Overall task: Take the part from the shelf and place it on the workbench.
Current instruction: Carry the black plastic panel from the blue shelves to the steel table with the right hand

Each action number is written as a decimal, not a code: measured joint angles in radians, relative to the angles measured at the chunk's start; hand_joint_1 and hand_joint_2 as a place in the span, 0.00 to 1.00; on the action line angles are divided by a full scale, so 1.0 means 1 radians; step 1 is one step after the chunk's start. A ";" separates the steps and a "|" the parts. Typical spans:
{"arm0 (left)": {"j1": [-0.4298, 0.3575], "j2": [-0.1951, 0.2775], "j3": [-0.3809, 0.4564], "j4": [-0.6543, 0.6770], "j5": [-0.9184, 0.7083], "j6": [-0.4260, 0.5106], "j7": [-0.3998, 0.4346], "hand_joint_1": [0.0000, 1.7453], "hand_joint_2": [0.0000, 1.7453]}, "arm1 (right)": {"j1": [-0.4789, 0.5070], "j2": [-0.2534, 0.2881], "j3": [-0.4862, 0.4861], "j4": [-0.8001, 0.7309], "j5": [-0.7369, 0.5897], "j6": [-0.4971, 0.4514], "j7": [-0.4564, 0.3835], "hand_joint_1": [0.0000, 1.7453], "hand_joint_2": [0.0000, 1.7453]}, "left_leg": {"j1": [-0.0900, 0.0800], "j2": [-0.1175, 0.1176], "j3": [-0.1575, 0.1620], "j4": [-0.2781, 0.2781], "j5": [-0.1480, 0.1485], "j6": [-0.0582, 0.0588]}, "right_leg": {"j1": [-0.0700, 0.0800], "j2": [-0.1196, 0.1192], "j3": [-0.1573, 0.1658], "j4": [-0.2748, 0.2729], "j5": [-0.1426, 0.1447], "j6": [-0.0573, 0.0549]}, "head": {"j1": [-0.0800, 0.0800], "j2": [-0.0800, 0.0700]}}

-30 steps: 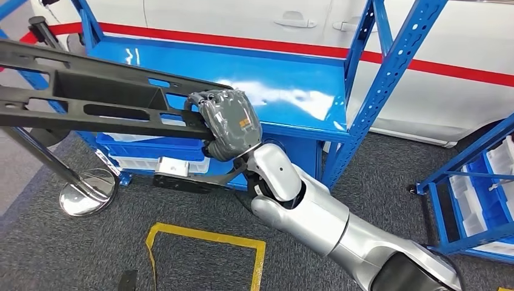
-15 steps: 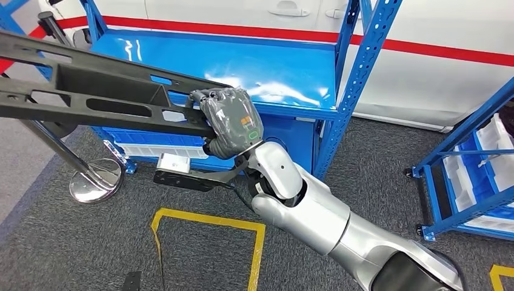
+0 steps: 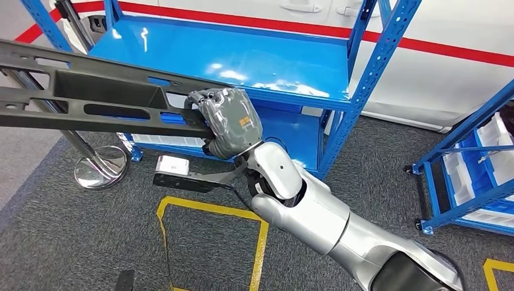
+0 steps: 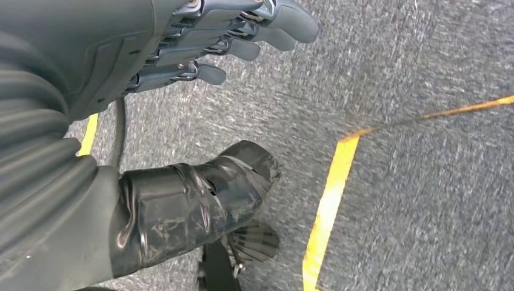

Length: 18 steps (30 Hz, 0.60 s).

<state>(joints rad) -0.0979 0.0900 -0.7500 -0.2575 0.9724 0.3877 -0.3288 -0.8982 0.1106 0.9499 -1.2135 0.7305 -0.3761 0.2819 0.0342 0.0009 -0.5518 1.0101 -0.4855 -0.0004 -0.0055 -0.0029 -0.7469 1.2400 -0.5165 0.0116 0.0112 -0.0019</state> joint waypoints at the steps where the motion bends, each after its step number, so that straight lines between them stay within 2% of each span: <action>1: 0.000 0.000 0.000 0.000 0.000 0.000 0.000 0.00 1.00 | 0.001 0.000 0.000 0.001 0.000 0.000 0.000 1.00 1.00 | -0.003 0.000 -0.004 0.001 0.003 0.004 | 0.000 0.000 -0.020 0.058 -0.022 0.000 | 0.000 0.000; 2: 0.001 0.000 0.000 0.000 0.000 0.001 0.000 0.00 1.00 | 0.001 0.000 0.000 0.003 0.000 0.000 0.000 1.00 1.00 | -0.006 0.000 -0.008 0.003 0.005 0.006 | 0.001 0.000 -0.026 0.085 -0.027 -0.002 | 0.000 0.000; 3: 0.002 0.000 0.000 0.000 0.001 0.001 0.001 0.00 1.00 | 0.002 0.000 0.000 0.004 0.000 0.000 0.000 1.00 1.00 | -0.008 -0.001 -0.010 0.005 0.006 0.006 | 0.002 0.001 -0.012 0.074 -0.014 -0.007 | 0.000 0.000; 4: 0.003 0.000 0.000 0.000 0.003 0.001 0.003 0.00 1.00 | 0.002 0.000 0.000 0.005 0.000 0.000 0.000 1.00 1.00 | -0.012 -0.002 -0.010 0.007 0.006 0.007 | 0.005 0.001 0.018 0.024 0.015 -0.015 | 0.000 0.000; 6: 0.002 -0.003 0.000 0.000 0.009 0.001 0.008 0.00 1.00 | 0.000 0.000 0.000 0.007 0.000 0.000 -0.002 1.00 1.00 | -0.017 -0.004 -0.014 0.011 0.006 0.005 | 0.013 0.003 0.089 -0.104 0.067 -0.039 | -0.003 0.000; 7: 0.002 -0.004 0.000 0.000 0.013 0.001 0.010 0.00 1.00 | -0.001 0.001 0.000 0.008 -0.001 0.000 -0.002 1.00 1.00 | -0.017 -0.004 -0.018 0.013 0.008 0.002 | 0.017 0.004 0.110 -0.149 0.083 -0.049 | -0.005 0.000; 8: 0.001 -0.006 0.000 0.000 0.015 0.001 0.011 0.00 1.00 | -0.002 0.002 0.000 0.008 -0.001 0.000 -0.003 1.00 1.00 | -0.015 -0.004 -0.023 0.014 0.010 -0.001 | 0.021 0.005 0.118 -0.169 0.088 -0.055 | -0.007 0.000; 10: 0.002 -0.005 0.000 0.001 0.018 0.002 0.012 0.00 1.00 | -0.002 0.004 0.000 0.011 -0.003 -0.001 -0.003 1.00 1.00 | -0.011 -0.004 -0.028 0.011 0.016 -0.012 | 0.023 0.005 0.120 -0.183 0.097 -0.059 | -0.006 0.000; 12: 0.003 -0.006 0.000 0.001 0.020 0.002 0.013 0.00 1.00 | -0.002 0.006 0.000 0.013 -0.005 -0.001 -0.003 1.00 1.00 | -0.011 -0.004 -0.037 0.022 -0.003 -0.021 | 0.017 0.004 0.130 -0.213 0.103 -0.063 | -0.006 0.000; 14: 0.003 -0.007 0.000 0.002 0.021 0.002 0.013 0.00 1.00 | -0.003 0.009 0.000 0.014 -0.008 -0.001 -0.004 1.00 1.00 | -0.010 -0.004 -0.072 0.102 -0.057 -0.030 | 0.010 0.003 0.132 -0.234 0.107 -0.066 | -0.010 0.000; 16: 0.002 -0.006 0.001 0.002 0.022 0.002 0.013 0.00 1.00 | -0.003 0.011 0.000 0.017 -0.011 -0.001 -0.004 1.00 1.00 | -0.009 -0.004 -0.120 0.223 -0.109 -0.041 | 0.008 0.000 0.121 -0.228 0.111 -0.065 | -0.011 0.000; 17: 0.003 -0.006 0.001 0.002 0.023 0.002 0.013 0.00 1.00 | -0.002 0.011 0.000 0.019 -0.011 -0.001 -0.004 1.00 1.00 | -0.008 -0.003 -0.130 0.255 -0.115 -0.045 | 0.007 0.000 0.113 -0.222 0.112 -0.063 | -0.011 0.000; 18: 0.005 -0.005 0.001 0.002 0.024 0.002 0.013 0.00 1.00 | -0.001 0.011 0.000 0.021 -0.011 -0.001 -0.004 1.00 1.00 | -0.006 -0.003 -0.124 0.251 -0.103 -0.049 | 0.006 -0.001 0.105 -0.213 0.113 -0.062 | -0.012 0.000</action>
<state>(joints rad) -0.0931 0.0849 -0.7492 -0.2550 0.9959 0.3898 -0.3157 -0.8992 0.1213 0.9501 -1.1922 0.7195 -0.3770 0.2781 0.0282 -0.0025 -0.6756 1.2612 -0.5890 -0.0496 0.0004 -0.0034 -0.6423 1.0269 -0.4031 -0.0503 -0.0004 -0.0019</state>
